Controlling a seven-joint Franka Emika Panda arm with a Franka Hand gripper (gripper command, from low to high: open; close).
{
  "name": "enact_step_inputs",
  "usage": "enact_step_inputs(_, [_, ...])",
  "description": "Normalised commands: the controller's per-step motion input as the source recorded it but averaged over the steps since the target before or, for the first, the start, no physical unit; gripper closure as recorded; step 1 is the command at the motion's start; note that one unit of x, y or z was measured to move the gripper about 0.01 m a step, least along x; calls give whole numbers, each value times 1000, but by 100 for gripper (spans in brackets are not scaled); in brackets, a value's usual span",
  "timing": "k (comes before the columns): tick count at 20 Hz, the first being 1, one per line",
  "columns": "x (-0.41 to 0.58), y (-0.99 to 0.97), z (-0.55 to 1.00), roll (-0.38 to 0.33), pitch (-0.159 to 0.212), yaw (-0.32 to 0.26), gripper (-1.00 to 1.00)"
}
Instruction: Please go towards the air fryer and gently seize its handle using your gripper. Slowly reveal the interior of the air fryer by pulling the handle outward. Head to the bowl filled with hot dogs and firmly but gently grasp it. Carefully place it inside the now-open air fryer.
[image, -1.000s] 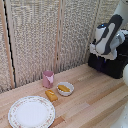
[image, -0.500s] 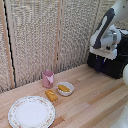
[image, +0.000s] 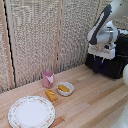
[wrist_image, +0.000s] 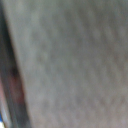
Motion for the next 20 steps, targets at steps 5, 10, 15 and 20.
enact_step_inputs(5, [-363, 954, -82, 1, -90, -2, 100])
enact_step_inputs(10, [-187, 920, -53, 8, -102, -46, 100])
enact_step_inputs(15, [1, 879, -106, 0, -55, -113, 100])
enact_step_inputs(20, [78, 849, -170, -14, 0, -142, 100])
